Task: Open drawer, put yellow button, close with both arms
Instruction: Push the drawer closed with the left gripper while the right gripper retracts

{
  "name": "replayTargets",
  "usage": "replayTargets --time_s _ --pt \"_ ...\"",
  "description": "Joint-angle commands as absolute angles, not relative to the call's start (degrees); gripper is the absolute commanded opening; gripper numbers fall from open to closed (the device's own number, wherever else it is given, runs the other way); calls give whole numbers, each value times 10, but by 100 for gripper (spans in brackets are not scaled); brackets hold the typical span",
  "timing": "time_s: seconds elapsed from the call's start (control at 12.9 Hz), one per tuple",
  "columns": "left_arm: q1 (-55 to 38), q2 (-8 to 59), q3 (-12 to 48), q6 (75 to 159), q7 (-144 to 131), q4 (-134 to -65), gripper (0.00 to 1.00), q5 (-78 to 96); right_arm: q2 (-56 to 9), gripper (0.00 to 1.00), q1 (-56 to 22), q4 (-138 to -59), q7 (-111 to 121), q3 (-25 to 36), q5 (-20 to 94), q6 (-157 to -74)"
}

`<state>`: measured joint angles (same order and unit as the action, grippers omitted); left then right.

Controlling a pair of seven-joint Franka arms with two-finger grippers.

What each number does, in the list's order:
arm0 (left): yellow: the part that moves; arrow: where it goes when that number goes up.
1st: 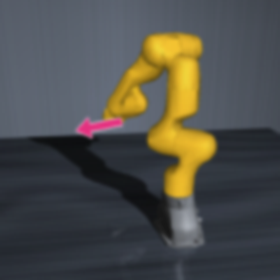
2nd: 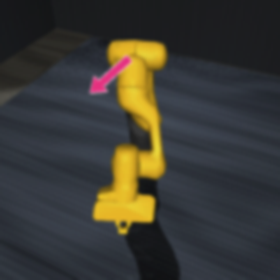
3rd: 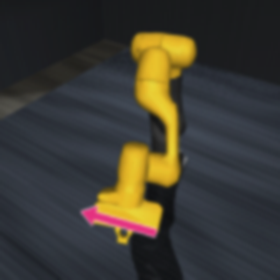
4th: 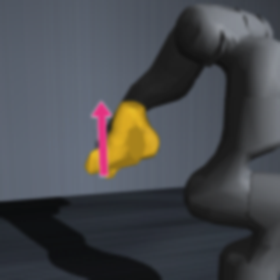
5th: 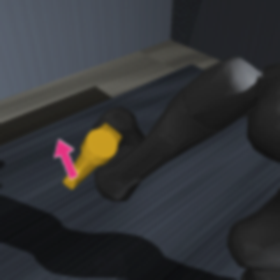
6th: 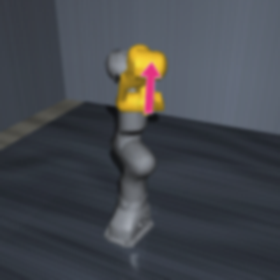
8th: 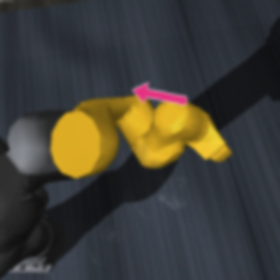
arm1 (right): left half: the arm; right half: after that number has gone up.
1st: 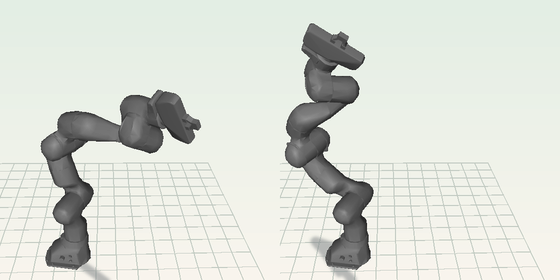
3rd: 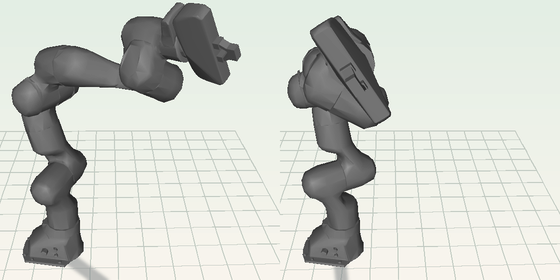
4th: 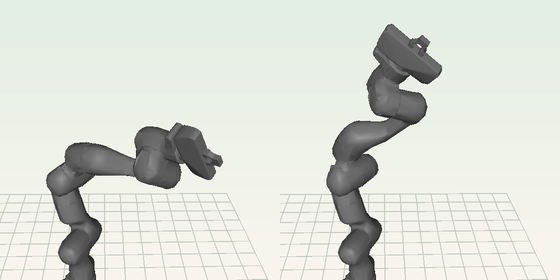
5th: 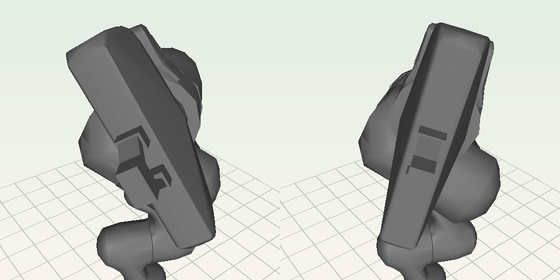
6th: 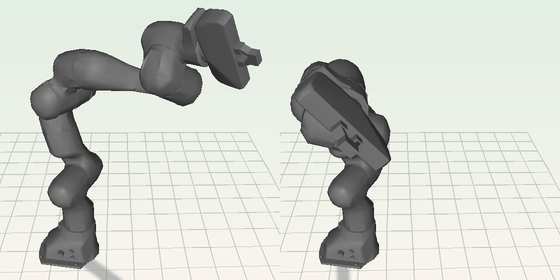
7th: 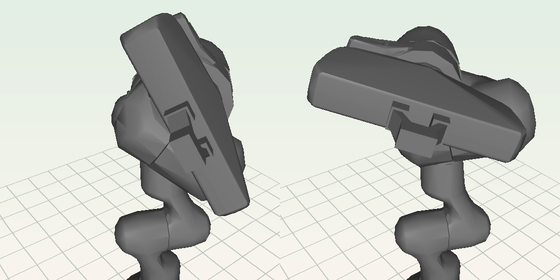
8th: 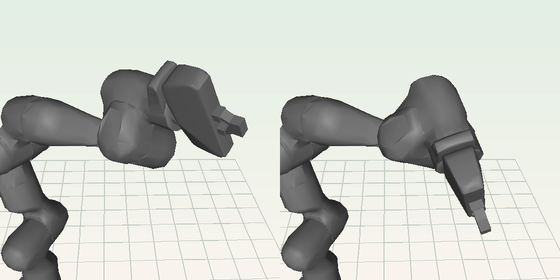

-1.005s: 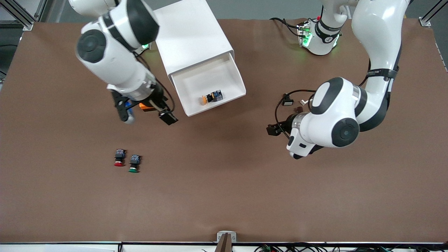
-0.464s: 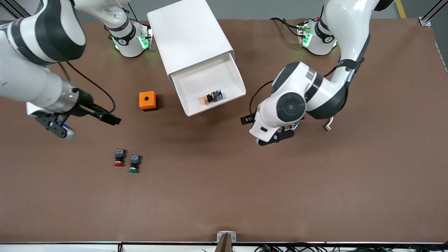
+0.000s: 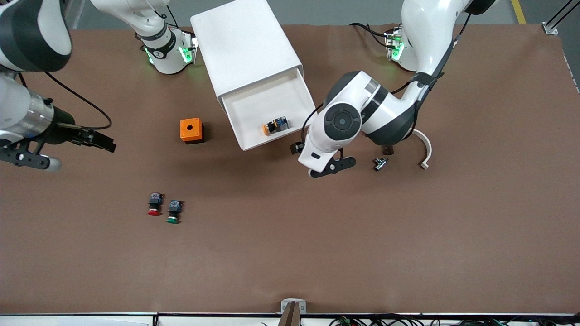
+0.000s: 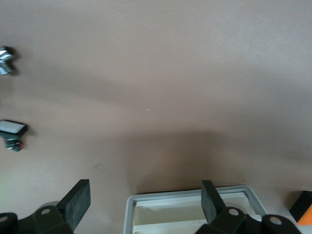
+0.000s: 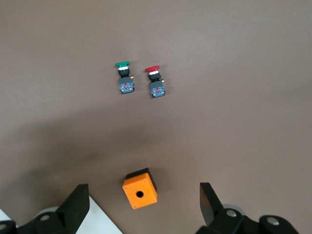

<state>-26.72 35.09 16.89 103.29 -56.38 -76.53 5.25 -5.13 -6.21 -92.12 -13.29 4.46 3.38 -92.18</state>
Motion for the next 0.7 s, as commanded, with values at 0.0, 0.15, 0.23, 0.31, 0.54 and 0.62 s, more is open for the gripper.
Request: replayTargets --time_s 0.0,0.15,0.23,0.31,0.54,0.62 --pt "-295 357 168 1069 -591 -766 100 14 -13 100 -40 -930 -103 33 25 -906" --pt "-315 362 168 1071 -606 -766 100 11 1 100 -37 -931 -86 34 25 -892" --pt "-324 362 170 1071 -617 -766 100 11 4 100 -29 -931 -62 33 25 -893" --pt "-338 362 170 1071 -634 -769 100 12 4 100 -24 -931 -37 33 23 -896" --pt "-381 362 170 1071 -678 -778 100 14 2 100 -15 -930 -23 33 11 -902" --pt "-394 362 170 1071 -692 -779 100 15 1 100 -15 -926 -28 33 9 -897"
